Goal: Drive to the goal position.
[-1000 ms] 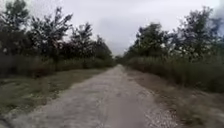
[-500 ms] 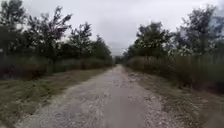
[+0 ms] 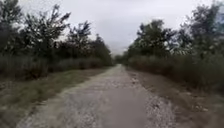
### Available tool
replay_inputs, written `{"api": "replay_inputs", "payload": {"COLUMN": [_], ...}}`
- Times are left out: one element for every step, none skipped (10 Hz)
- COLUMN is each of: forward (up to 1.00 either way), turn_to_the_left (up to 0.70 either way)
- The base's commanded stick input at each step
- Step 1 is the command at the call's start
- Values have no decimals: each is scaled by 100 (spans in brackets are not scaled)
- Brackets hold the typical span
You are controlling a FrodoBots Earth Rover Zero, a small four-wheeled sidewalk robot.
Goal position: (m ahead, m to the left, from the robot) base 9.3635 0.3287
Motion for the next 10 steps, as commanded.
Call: {"api": "replay_inputs", "payload": {"forward": [50, 50, 50, 50, 50, 50, 50, 50, 50, 50], "turn_to_the_left": [0, 0, 0, 0, 0, 0, 0, -29, -50, -19]}}
